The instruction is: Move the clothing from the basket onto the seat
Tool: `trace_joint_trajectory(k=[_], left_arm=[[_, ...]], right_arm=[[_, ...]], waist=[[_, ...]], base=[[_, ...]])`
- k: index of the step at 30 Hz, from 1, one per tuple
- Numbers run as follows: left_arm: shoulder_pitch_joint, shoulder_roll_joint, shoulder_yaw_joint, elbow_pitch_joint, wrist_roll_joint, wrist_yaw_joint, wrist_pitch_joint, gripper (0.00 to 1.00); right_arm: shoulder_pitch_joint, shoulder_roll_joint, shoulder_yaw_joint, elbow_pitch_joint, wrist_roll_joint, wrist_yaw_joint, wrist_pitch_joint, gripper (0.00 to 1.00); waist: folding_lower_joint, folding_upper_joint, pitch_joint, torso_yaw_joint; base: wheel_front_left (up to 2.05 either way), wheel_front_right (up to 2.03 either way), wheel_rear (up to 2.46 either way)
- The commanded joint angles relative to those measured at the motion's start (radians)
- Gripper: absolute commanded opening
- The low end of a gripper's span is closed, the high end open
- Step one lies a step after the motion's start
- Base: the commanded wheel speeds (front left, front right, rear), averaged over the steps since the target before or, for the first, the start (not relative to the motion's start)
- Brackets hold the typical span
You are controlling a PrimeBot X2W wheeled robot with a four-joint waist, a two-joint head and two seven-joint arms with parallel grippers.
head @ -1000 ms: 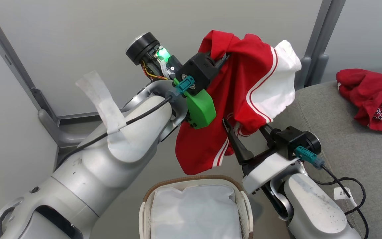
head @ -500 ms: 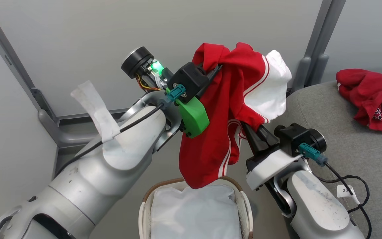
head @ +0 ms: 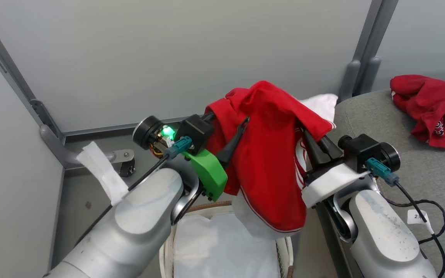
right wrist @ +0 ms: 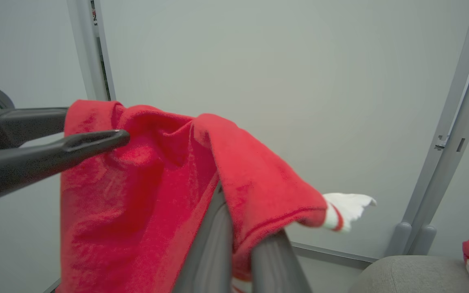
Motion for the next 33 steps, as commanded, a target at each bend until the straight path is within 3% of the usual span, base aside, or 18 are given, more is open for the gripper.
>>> trace_joint_trajectory(k=[1,16,24,33], left_arm=[[0.038,-0.001,0.008,0.008,-0.014,0.007,-0.009,1.0],[0.262,-0.004,0.14,-0.002,-0.035,0.044,-0.03,1.0],[0.346,-0.02,0.222,-0.036,0.006,0.031,-0.03,1.0],[0.381,-0.054,0.286,-0.063,0.058,0.012,-0.029,1.0]], right_arm=[[-0.005,-0.003,-0.015,-0.005,-0.014,-0.001,-0.002,0.0],[0.016,-0.003,-0.144,-0.023,-0.083,-0.001,-0.002,0.0],[0.009,-0.003,-0.176,-0.025,-0.094,-0.001,-0.002,0.0],[-0.031,-0.003,-0.204,-0.038,-0.131,-0.001,-0.002,0.0]], waist=[[0.0,0.0,0.003,-0.001],[0.0,0.0,0.027,-0.017],[0.0,0.0,0.035,-0.037],[0.0,0.0,0.065,-0.126]], base=[[0.0,0.0,0.0],[0.0,0.0,0.0],[0.0,0.0,0.0],[0.0,0.0,0.0]])
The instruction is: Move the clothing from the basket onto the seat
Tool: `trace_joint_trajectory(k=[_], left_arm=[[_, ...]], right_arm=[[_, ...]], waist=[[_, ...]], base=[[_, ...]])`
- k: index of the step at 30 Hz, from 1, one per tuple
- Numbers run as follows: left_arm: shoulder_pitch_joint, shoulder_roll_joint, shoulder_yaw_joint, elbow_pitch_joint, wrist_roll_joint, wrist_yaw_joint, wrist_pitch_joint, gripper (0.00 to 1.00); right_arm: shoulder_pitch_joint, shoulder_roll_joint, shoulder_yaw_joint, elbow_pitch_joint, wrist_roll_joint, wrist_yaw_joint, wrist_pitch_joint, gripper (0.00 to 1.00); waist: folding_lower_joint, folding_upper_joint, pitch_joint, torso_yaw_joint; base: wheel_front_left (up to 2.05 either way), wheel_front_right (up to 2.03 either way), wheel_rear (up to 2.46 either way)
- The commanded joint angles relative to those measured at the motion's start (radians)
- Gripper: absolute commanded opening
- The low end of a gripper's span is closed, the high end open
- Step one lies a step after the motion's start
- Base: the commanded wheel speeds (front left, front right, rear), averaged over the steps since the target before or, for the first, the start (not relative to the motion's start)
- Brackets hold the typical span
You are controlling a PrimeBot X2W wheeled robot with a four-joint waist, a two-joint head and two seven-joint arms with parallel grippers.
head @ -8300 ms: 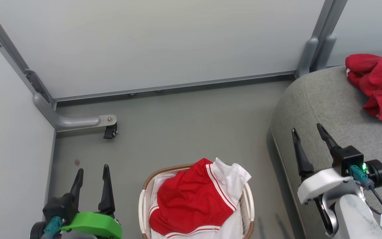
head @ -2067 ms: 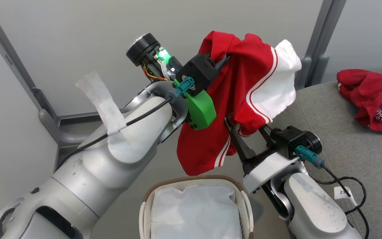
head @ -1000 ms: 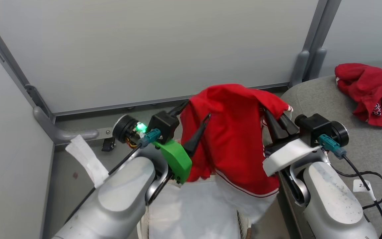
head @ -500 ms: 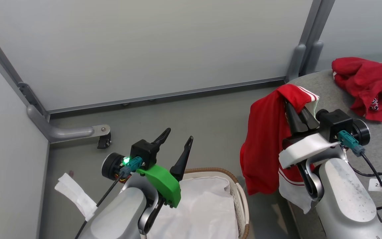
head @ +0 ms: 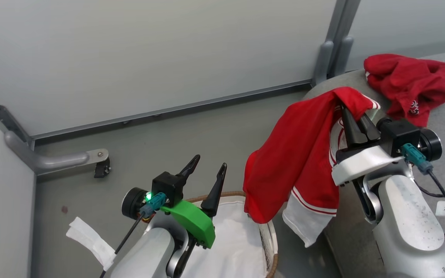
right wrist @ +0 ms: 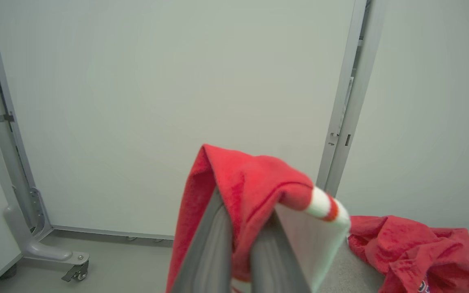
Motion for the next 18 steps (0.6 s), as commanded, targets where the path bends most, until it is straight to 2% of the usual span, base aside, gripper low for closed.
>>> trace_joint_trajectory(k=[1,11,18], left_arm=[[0.013,-0.002,0.008,-0.005,0.008,-0.007,0.0,1.0],[-0.005,-0.022,-0.002,-0.02,0.053,-0.034,0.0,1.0],[-0.035,-0.025,-0.018,-0.028,0.071,-0.042,0.0,1.0]], right_arm=[[-0.018,-0.003,-0.006,-0.007,-0.012,-0.001,-0.002,0.0],[-0.055,-0.004,-0.069,-0.017,-0.055,-0.001,-0.002,0.0],[-0.138,-0.022,-0.094,0.001,-0.057,-0.001,-0.002,0.0]], waist=[[0.0,0.0,0.021,-0.049],[0.0,0.0,0.09,-0.191],[0.0,0.0,0.152,-0.218]], base=[[0.0,0.0,0.0],[0.0,0.0,0.0],[0.0,0.0,0.0]])
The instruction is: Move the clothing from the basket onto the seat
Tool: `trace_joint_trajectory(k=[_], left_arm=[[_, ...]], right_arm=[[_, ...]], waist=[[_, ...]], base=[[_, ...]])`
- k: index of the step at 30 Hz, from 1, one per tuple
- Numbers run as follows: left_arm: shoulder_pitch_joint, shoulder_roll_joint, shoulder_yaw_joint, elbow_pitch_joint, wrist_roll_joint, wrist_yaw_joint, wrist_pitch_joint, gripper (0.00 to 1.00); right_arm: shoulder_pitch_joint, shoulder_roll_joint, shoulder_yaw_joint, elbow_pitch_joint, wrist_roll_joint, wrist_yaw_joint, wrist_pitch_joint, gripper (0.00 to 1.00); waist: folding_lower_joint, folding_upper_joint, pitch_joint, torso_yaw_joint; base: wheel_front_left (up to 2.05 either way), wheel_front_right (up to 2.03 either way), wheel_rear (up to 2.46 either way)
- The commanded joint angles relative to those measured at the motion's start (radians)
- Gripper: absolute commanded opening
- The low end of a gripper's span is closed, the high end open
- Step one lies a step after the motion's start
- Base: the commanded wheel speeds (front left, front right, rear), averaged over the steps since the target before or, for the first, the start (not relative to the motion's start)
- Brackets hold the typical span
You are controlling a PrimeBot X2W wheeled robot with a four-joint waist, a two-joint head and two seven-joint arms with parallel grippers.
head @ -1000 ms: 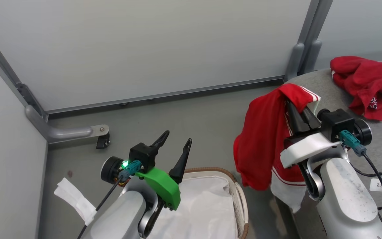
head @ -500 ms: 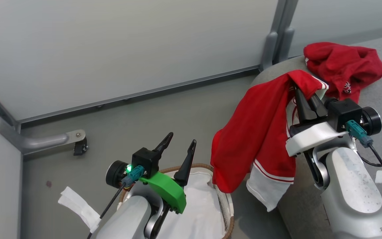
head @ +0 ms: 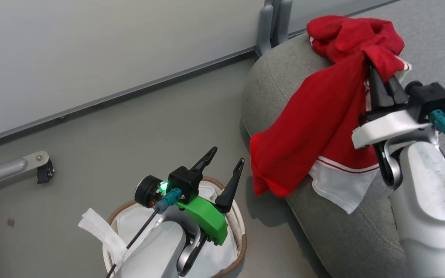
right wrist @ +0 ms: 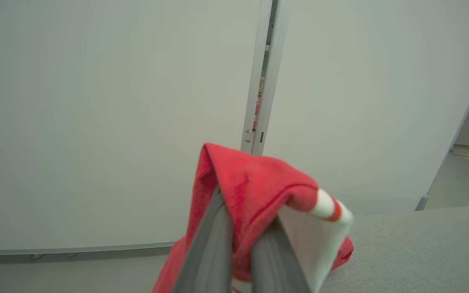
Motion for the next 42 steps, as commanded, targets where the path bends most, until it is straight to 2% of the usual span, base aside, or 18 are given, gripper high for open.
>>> trace_joint_trajectory(k=[1,8,15,20,24,29,35,40,41,42], left_arm=[[-0.021,0.004,-0.003,-0.005,0.008,-0.006,0.0,1.0],[-0.065,0.004,-0.021,-0.03,0.026,-0.01,0.0,1.0],[-0.122,0.005,-0.019,-0.044,0.058,-0.013,0.0,1.0],[-0.165,0.01,-0.007,-0.062,0.086,-0.014,0.0,1.0],[-0.188,0.015,-0.001,-0.07,0.102,-0.013,0.0,1.0],[-0.194,0.024,0.009,-0.076,0.112,-0.013,0.0,1.0],[-0.19,0.035,0.028,-0.08,0.113,-0.012,0.0,1.0],[-0.183,0.043,0.039,-0.08,0.117,-0.009,0.0,1.0],[-0.181,0.045,0.041,-0.078,0.118,-0.009,0.0,1.0],[-0.178,0.046,0.043,-0.077,0.118,-0.009,0.0,1.0]], right_arm=[[-0.045,-0.014,-0.01,0.001,-0.007,-0.001,-0.002,0.0],[-0.276,-0.111,-0.028,0.049,-0.021,-0.001,-0.002,0.0],[-0.562,-0.221,-0.05,0.193,-0.033,-0.001,-0.002,0.0],[-0.681,-0.288,-0.085,0.281,-0.059,-0.001,-0.002,0.0],[-0.672,-0.33,-0.135,0.326,-0.089,-0.001,-0.002,0.0],[-0.572,-0.344,-0.218,0.398,-0.123,-0.001,-0.002,0.0],[-0.456,-0.312,-0.309,0.478,-0.152,-0.001,-0.002,0.0],[-0.403,-0.279,-0.342,0.472,-0.162,-0.001,-0.002,0.0],[-0.394,-0.275,-0.344,0.466,-0.164,-0.001,-0.002,0.16],[-0.383,-0.269,-0.345,0.458,-0.165,-0.001,-0.002,0.42]], waist=[[-0.0001,-0.0001,0.058,-0.021],[-0.0001,-0.0001,0.153,0.036],[-0.0001,-0.0001,0.282,0.089],[-0.0001,-0.0001,0.379,0.113],[-0.0001,-0.0001,0.434,0.125],[-0.0001,-0.0001,0.476,0.13],[-0.0001,-0.0001,0.495,0.126],[-0.0001,-0.0001,0.494,0.117],[-0.0001,-0.0001,0.492,0.115],[-0.0001,-0.0001,0.488,0.113]], base=[[0.0,0.0,0.0],[0.0,0.0,0.0],[0.0,0.0,0.0],[0.0,0.0,0.0],[0.0,0.0,0.0],[0.0,0.0,0.0],[0.0,0.0,0.0],[0.0,0.0,0.0],[0.0,0.0,0.0],[0.0,0.0,0.0]])
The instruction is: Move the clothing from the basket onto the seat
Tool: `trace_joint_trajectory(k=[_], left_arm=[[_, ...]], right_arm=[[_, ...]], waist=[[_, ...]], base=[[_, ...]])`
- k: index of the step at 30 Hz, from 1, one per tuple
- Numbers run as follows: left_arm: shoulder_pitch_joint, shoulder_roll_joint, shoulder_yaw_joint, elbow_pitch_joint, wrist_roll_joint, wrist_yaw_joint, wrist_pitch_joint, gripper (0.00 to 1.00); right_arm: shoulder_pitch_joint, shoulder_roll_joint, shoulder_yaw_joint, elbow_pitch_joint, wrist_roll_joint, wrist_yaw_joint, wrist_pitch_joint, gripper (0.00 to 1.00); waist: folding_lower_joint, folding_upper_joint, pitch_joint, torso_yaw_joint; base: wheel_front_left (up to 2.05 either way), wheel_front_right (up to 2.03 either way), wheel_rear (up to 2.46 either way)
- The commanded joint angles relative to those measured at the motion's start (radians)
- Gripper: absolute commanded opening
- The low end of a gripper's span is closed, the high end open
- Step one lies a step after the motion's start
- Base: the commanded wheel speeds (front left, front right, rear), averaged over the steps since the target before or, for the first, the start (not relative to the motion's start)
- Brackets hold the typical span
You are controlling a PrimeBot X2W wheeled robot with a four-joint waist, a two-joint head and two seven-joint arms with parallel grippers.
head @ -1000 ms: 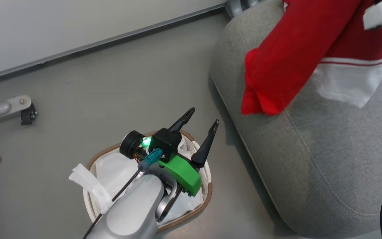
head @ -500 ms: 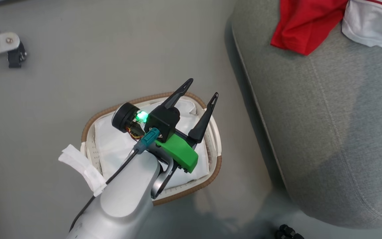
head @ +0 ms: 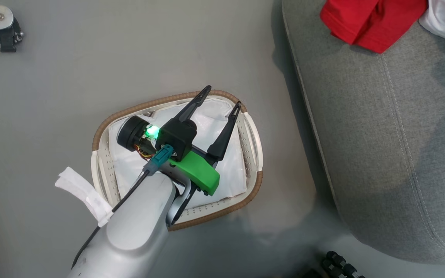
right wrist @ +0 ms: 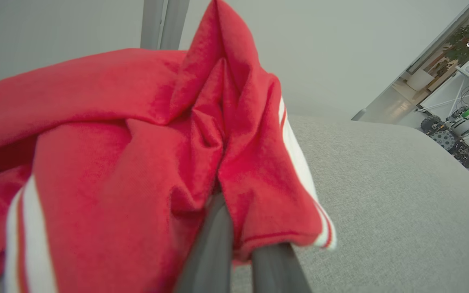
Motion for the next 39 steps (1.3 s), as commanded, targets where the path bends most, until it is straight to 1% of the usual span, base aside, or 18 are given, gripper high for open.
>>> trace_joint_trajectory(k=[1,2,9,13,20,26,32,39], left_arm=[[0.003,0.009,0.005,0.002,0.003,0.002,0.0,1.0],[0.007,0.01,0.008,0.004,0.002,0.002,0.0,1.0],[0.03,0.008,0.025,-0.005,-0.015,0.001,0.0,1.0],[0.051,0.0,0.043,-0.024,-0.019,0.0,0.0,1.0],[0.109,-0.016,0.101,-0.053,-0.025,0.001,0.0,1.0],[0.175,-0.027,0.185,-0.069,-0.036,0.015,0.0,1.0],[0.246,-0.03,0.289,-0.081,-0.032,0.025,0.0,1.0],[0.346,-0.033,0.441,-0.1,-0.014,0.04,0.0,1.0]], right_arm=[[0.028,0.005,-0.002,-0.012,-0.006,-0.001,-0.002,0.94],[0.039,0.01,0.0,-0.022,-0.005,-0.001,-0.002,1.0],[0.144,0.037,0.027,-0.111,0.021,-0.001,-0.002,1.0],[0.221,0.037,0.052,-0.163,0.032,-0.001,-0.002,1.0],[0.305,0.029,0.105,-0.229,0.034,-0.001,-0.002,1.0],[0.332,0.041,0.16,-0.279,0.051,-0.001,-0.002,1.0],[0.365,0.096,0.194,-0.306,0.075,-0.001,-0.002,1.0],[0.456,0.188,0.246,-0.35,0.099,-0.001,-0.002,1.0]], waist=[[-0.0002,0.0,-0.01,-0.006],[-0.0002,0.0,-0.016,-0.009],[-0.0002,0.0,-0.075,-0.028],[-0.0002,0.0,-0.13,-0.028],[-0.0002,0.0,-0.249,-0.002],[-0.0002,0.0,-0.349,0.033],[-0.0002,0.0,-0.432,0.078],[-0.0002,0.0,-0.503,0.129]], base=[[0.0,0.0,0.0],[0.0,0.0,0.0],[0.0,0.0,0.0],[0.0,0.0,0.0],[0.0,0.0,0.0],[0.0,0.0,0.0],[0.0,0.0,0.0],[0.0,0.0,0.0]])
